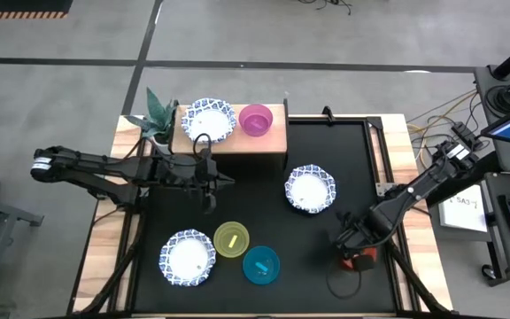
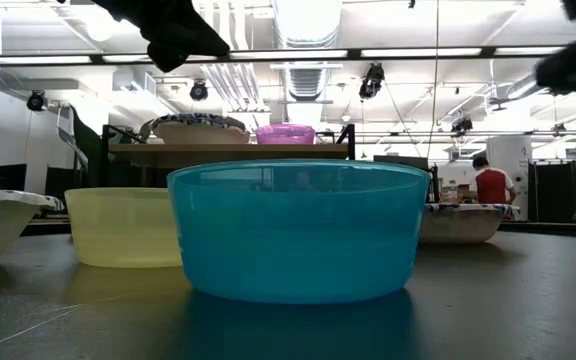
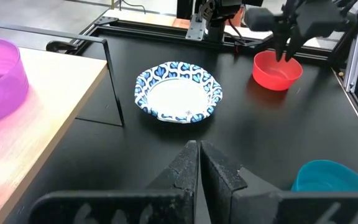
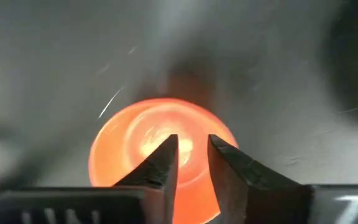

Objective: Place and stack bowls onto a shelf
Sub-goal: Stack the orange bowl on top of the purple bowl on the shelf

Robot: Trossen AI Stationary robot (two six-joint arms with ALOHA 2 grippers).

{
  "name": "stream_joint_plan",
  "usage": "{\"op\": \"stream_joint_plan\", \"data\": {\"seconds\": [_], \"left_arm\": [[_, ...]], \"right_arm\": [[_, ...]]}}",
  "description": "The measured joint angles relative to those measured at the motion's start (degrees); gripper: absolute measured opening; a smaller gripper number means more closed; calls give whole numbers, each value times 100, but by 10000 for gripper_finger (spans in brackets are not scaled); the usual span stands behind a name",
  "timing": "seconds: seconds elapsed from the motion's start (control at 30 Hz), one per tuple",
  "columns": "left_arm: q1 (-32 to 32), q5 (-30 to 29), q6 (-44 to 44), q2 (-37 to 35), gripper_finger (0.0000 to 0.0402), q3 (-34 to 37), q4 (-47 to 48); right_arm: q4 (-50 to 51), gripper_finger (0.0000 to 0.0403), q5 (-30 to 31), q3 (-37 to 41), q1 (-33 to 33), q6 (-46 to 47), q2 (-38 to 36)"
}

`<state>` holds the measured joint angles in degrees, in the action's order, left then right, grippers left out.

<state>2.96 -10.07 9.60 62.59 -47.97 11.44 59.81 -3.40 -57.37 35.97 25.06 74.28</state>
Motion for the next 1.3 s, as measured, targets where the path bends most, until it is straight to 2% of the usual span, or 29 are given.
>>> {"op": "stream_joint_plan", "data": {"seconds": [0.07,0.13,0.33,0.5,0.67,0.9,1.0,1.17,1.3], "left_arm": [[0,0,-1,0,0,0,2],[0,0,-2,0,0,0,-2],[0,0,-3,0,0,0,-2],[0,0,-6,0,0,0,-2],[0,0,-8,0,0,0,-2],[0,0,-8,0,0,0,-1],[0,0,-8,0,0,0,-2],[0,-1,-8,0,0,0,-2],[0,-2,-8,0,0,0,-9]], "right_arm": [[33,59,331,-66,0,100,2],[31,65,340,-76,-25,190,17],[19,146,359,-10,-50,447,227],[91,207,296,1,4,-221,435],[178,217,341,63,13,-810,765],[132,179,344,136,13,-1295,1315],[112,134,342,136,13,-1381,1476],[122,30,169,130,13,-1356,1502],[138,12,-32,66,-70,-1084,1267]]}}
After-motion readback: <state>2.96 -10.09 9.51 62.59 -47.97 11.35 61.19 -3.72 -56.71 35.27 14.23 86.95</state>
